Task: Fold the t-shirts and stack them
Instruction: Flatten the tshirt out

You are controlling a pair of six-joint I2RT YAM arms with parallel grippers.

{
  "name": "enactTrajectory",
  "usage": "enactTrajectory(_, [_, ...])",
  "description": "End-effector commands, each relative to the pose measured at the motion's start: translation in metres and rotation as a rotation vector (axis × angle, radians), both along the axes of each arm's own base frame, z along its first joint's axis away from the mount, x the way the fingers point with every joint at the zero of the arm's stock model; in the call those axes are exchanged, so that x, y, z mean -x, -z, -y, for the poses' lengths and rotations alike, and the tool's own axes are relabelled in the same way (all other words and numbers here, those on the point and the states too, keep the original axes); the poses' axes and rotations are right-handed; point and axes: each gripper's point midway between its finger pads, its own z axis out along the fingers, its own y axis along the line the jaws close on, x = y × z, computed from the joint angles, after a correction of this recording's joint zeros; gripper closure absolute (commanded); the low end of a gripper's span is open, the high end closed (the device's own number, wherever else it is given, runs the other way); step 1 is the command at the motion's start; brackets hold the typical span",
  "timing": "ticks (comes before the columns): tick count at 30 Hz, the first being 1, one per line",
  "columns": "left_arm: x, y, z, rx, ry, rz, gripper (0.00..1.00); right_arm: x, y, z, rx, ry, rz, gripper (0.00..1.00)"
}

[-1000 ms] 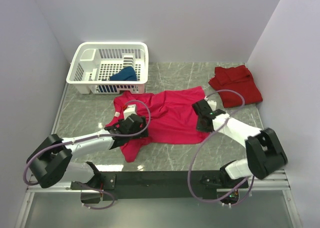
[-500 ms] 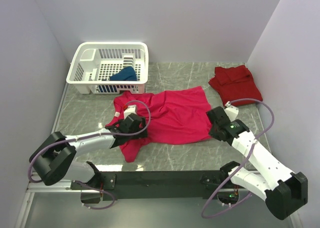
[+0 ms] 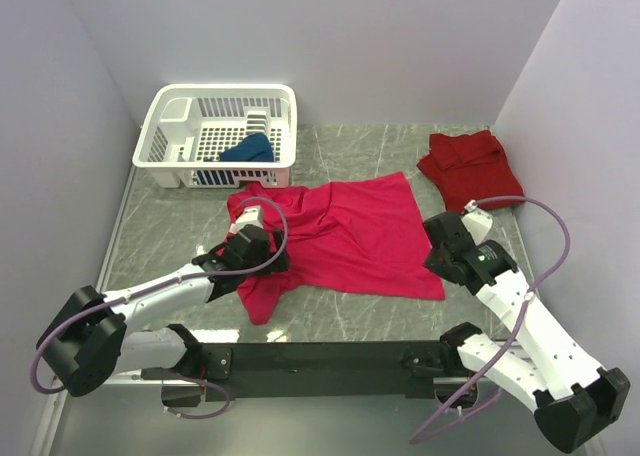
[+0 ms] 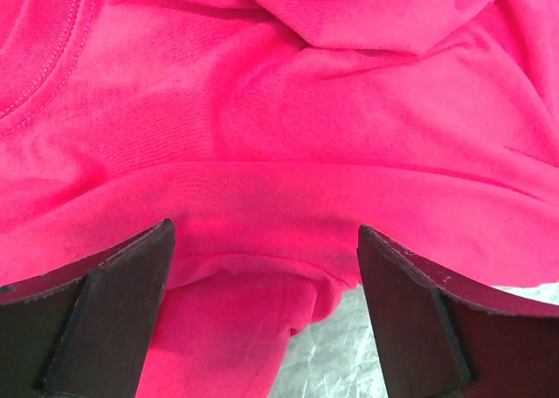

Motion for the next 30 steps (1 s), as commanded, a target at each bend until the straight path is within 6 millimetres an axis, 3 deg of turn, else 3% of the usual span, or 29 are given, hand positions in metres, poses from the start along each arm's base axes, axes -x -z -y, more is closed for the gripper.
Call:
enactTrajectory(1, [-0.004,-0.015,0.002,0.02,0.003,0.025,0.08,-0.029,-0.003,-0.025,-0.071,-0.081,0.083,0.57])
enactTrajectory(7, [-0.013,-0.009,-0.005,0.007,-0.037,0.014,0.08,-0.071,0.024,-0.072,-0.154,-0.229,0.063,0.59])
enactTrajectory(13, [-0.029,-0.003,-0.007,0.003,-0.054,0.001,0.08,-0.111,0.05,-0.093,-0.128,-0.286,0.018,0.6])
enactTrajectory(17, [-0.036,0.012,-0.006,-0.022,-0.048,-0.042,0.08,-0.126,0.086,-0.097,-0.072,-0.287,-0.091,0.61])
enactTrajectory(26, [-0.058,0.024,-0.006,-0.047,-0.051,-0.067,0.08,-0.153,0.128,-0.103,-0.047,-0.281,-0.187,0.61])
enactTrajectory(30, [-0.071,0.028,-0.002,-0.055,-0.047,-0.072,0.08,-0.164,0.135,-0.101,-0.081,-0.273,-0.195,0.61])
